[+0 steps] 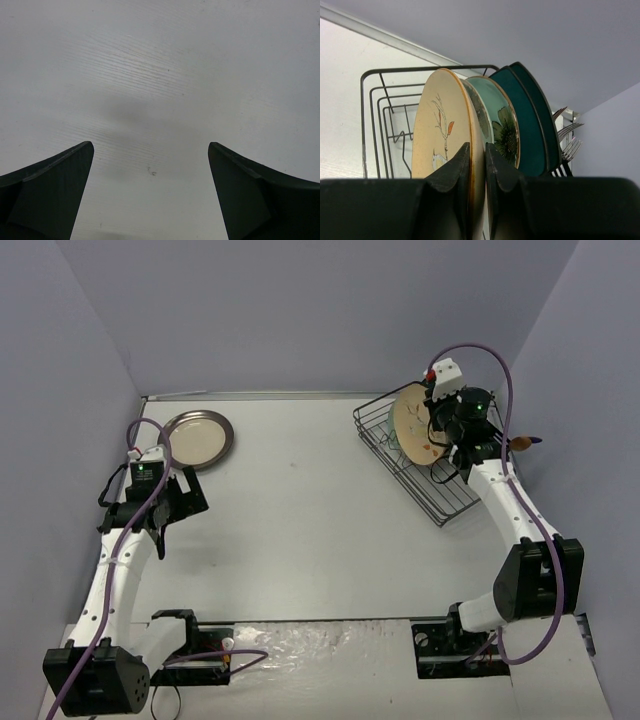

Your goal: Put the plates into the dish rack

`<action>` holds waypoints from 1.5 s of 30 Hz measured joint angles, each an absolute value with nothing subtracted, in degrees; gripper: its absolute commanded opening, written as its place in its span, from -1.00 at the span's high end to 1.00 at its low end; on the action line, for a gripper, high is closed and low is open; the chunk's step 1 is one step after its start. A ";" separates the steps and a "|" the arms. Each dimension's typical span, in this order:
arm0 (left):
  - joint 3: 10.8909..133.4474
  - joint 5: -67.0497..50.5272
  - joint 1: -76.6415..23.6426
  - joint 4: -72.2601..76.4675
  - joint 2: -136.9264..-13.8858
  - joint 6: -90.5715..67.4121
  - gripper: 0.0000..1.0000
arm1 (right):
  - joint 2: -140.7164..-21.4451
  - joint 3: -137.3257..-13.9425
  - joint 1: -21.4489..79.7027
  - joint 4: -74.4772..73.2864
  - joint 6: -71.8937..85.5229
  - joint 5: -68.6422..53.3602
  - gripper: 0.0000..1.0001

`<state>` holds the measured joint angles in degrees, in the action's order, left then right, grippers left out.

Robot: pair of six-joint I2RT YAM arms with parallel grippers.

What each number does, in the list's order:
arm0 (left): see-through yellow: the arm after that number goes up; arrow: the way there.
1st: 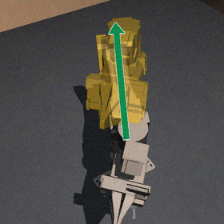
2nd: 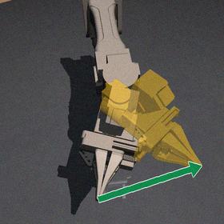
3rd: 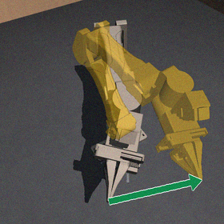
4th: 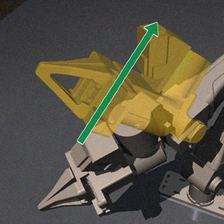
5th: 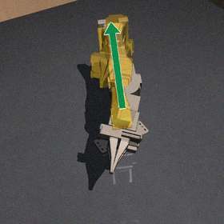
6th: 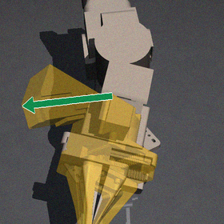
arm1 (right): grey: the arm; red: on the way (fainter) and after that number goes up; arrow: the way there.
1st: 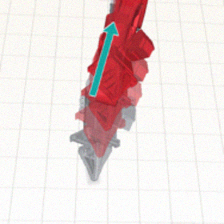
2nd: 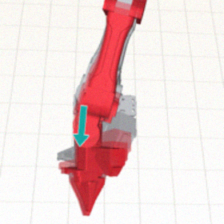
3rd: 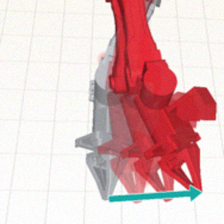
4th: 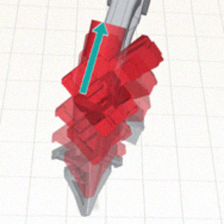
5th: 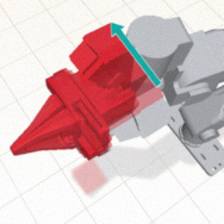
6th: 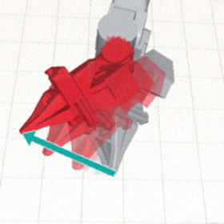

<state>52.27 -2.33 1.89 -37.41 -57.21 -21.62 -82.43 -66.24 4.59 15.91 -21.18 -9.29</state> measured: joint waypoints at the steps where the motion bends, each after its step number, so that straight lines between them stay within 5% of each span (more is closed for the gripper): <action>1: 52.27 -2.33 1.89 -37.41 -57.21 -21.61 -0.94 | -82.43 -66.28 4.49 16.47 -21.25 -9.39 1.00; 30: 52.25 -1.41 1.89 -37.45 -57.21 -21.45 -0.94 | -96.57 -72.52 3.41 21.14 -28.12 -16.17 0.97; 41: 52.25 -1.41 1.89 -37.45 -57.21 -21.45 -0.94 | -97.21 -68.84 5.05 22.99 -28.03 -15.81 0.72; 45: 52.25 -1.41 1.89 -37.46 -57.21 -21.45 -0.94 | -97.25 -68.17 5.31 24.24 -27.24 -15.74 0.19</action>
<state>52.25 -1.41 1.89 -37.46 -57.21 -21.45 -97.25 -68.17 5.31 24.24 -27.24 -15.74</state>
